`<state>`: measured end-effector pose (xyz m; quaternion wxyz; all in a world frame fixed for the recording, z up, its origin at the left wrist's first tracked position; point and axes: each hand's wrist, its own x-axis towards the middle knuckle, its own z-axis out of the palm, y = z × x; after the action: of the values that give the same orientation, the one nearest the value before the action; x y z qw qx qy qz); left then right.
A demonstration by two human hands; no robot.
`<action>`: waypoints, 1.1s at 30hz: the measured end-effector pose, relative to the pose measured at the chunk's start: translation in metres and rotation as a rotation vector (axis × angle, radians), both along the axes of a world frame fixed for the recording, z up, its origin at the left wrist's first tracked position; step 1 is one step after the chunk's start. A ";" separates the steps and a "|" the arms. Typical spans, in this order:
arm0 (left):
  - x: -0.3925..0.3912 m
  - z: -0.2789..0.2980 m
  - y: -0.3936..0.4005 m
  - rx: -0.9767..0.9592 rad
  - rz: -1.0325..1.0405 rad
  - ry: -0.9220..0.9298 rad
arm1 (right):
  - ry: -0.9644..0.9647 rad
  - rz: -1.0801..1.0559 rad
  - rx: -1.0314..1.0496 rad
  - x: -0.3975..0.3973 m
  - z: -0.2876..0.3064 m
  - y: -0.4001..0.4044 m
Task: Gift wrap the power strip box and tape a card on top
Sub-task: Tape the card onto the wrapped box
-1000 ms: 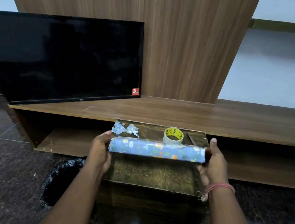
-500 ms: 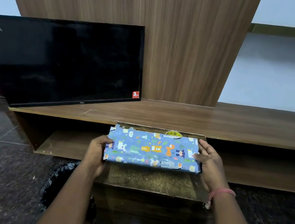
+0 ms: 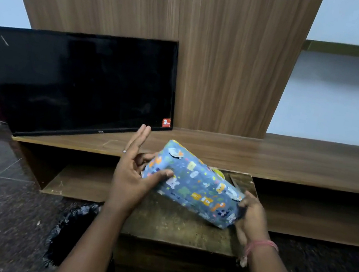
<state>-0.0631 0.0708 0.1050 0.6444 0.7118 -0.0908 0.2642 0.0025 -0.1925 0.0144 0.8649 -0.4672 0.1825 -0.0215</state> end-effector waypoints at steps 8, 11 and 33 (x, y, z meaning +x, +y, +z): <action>-0.016 0.051 -0.053 0.167 -0.112 -0.234 | -0.081 0.199 0.288 -0.003 0.001 0.022; -0.014 0.045 -0.050 0.160 -0.112 -0.205 | -0.047 0.162 0.271 -0.005 -0.002 0.028; 0.040 -0.080 0.029 -1.138 -0.162 0.635 | -0.991 0.057 -0.954 -0.062 0.102 0.070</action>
<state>-0.0227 0.1003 0.0251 0.9336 0.2942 0.2045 -0.0013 -0.0594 -0.1227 0.1163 0.5464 -0.7363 -0.2764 -0.2877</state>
